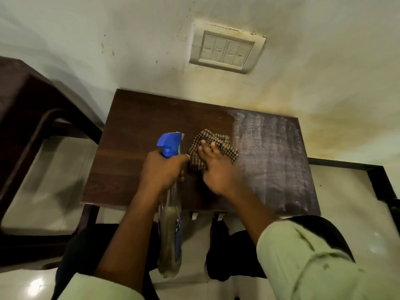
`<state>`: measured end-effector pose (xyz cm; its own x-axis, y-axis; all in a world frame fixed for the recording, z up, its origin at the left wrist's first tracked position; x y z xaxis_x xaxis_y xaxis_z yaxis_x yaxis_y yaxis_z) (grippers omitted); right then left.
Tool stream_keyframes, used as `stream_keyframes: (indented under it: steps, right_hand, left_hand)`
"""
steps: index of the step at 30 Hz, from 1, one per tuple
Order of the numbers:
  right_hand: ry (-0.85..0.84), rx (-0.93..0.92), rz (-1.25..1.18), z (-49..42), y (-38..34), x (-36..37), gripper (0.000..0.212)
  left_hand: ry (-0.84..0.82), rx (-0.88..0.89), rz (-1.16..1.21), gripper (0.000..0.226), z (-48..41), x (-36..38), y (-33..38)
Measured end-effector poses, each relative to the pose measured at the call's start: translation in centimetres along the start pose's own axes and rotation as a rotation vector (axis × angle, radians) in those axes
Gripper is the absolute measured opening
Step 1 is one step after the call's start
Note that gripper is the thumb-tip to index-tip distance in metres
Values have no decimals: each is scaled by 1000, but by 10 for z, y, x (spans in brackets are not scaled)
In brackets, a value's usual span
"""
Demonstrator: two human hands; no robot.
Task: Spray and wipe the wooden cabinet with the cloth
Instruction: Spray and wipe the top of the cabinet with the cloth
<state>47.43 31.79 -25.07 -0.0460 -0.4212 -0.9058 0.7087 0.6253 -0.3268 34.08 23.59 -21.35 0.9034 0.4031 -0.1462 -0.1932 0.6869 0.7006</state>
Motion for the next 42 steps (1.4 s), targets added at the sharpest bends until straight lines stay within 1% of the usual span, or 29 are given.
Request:
stream_keyframes:
  steps: [2,4,7,11,14,16,18,21,24,27,29,31,33,36,38,40,42]
  right_hand:
    - [20,-30,1,29,-14,13,73]
    - [-5,-78,3,54,-22,25,75]
    - [-34,-103,-4,76,-7,31,73]
    - [-15,22,-40,89,28,26,67]
    - [37,93,-40,83,10,27,68]
    - [46,60,-51,78,-17,34,72]
    - [16,-21,-45,79,-36,41,73]
    - [-16,-70,-35,91,-24,40,73]
    - [27,28,-73,121,16,37,68]
    - [34,132,-78,140,48,33,74]
    - [25,163,-74,138,47,31,74]
    - [32,187,-64,130,30,31,69]
    - [45,128,-61,120,5,35,71]
    - [-10,-49,-54,114,-19,42,72]
    - [-13,-88,-44,121,-13,39,73]
    - [-11,-17,-52,136,11,36,74]
    - [31,91,-68,155,44,31,70]
  left_hand:
    - [20,3,13,14,4,-2,-3]
    - [31,13,15,14,10,-2,-4]
    - [20,12,-28,14,20,2,-9]
    - [31,11,-80,16,35,6,-20]
    - [67,3,-71,17,43,3,-25]
    - [78,-13,-62,17,47,2,-26]
    - [75,-24,-32,22,52,4,-27]
    - [53,-35,-9,22,60,6,-31]
    - [37,-28,-2,18,65,11,-33]
    - [18,7,-15,17,68,19,-33]
    - [9,10,-28,16,73,25,-35]
    - [1,-8,-27,15,76,30,-38]
    - [-6,-24,-29,18,77,34,-40]
    - [-10,-34,-52,30,78,40,-42]
    - [-5,-25,-65,26,81,46,-43]
    - [0,-13,-90,18,80,51,-44]
    - [-9,-7,-103,15,77,58,-45]
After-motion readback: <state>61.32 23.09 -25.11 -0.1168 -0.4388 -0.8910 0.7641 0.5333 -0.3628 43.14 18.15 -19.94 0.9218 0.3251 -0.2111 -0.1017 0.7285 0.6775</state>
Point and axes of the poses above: each hand's wrist, its own z-axis away from the middle knuckle, its own x-axis out of the palm, y = z × x, the point moved 7 cm from there along -z, towards the middle knuckle, and after that the axes turned 10 degrees about -x, right-handed, at the moved point
